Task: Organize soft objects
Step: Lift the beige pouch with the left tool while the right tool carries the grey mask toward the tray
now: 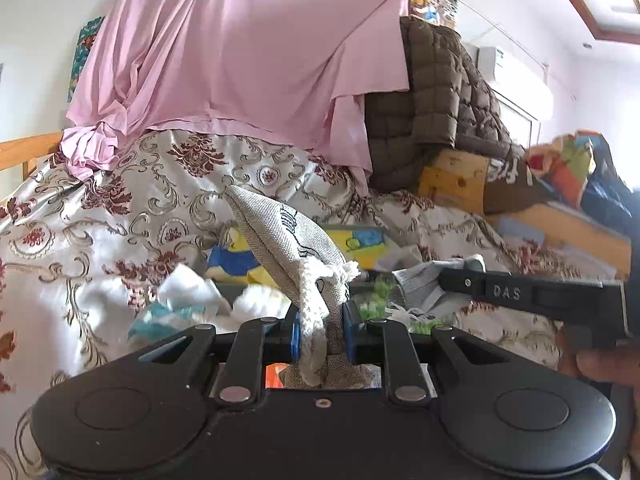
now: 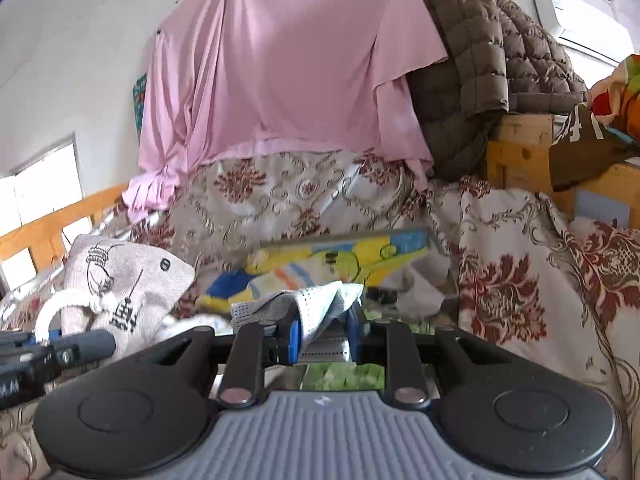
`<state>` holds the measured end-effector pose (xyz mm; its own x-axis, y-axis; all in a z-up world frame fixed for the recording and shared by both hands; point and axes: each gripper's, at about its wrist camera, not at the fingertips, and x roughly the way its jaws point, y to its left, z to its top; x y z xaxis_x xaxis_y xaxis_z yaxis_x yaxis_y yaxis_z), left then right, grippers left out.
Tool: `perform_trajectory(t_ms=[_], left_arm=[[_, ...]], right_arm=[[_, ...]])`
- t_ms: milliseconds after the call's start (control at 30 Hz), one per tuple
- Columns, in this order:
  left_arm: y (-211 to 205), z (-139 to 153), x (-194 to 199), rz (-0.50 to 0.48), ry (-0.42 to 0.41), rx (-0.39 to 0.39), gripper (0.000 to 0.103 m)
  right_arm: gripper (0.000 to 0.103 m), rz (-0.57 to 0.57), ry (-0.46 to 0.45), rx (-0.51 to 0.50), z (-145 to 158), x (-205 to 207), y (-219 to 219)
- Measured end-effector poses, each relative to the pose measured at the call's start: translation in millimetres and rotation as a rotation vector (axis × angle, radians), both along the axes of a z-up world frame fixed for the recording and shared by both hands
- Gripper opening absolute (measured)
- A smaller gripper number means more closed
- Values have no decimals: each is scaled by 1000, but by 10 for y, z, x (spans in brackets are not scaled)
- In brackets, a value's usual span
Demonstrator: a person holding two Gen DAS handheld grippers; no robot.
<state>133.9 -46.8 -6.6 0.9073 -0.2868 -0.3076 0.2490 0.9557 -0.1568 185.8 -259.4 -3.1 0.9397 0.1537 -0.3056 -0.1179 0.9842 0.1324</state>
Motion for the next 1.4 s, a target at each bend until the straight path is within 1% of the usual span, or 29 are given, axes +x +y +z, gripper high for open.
perform_trajectory(t_ms=[100,167,333,400,500,567,667,833,967,1133,1400], left_arm=[[-7,100,229,9,-9,-2,22],[-33,156,408,8,-17,8,22],[-100,285,907,0,-22,34,22],[-126,335,1116,2,-23,30,22],[-165,402,1428,7,-15,15,22],[-194,427,1628,3,0,0,22],[-251,446,1905,-6,26,-23,22],[-400,426,2277,-19,46,-29,22],[-558,375,2560,-31,81,-4,22],[-731,248,2868,-48,143,21,22],[-914,10,3101,-40,207,50,22]], right_arm=[[25,12,-34,32,23,140,-68],[25,13,-53,34,39,269,-90],[25,-24,-71,81,57,723,-222],[25,-41,-90,82,57,866,-277],[25,-50,-112,57,62,1013,-328],[25,-71,-105,84,60,1119,-396],[25,-106,-90,138,51,1297,-515],[25,-187,-51,247,-22,1654,-708],[25,-215,19,252,-154,1892,-830],[25,-277,125,323,-261,2074,-979],[26,-260,195,353,-331,2229,-1052]])
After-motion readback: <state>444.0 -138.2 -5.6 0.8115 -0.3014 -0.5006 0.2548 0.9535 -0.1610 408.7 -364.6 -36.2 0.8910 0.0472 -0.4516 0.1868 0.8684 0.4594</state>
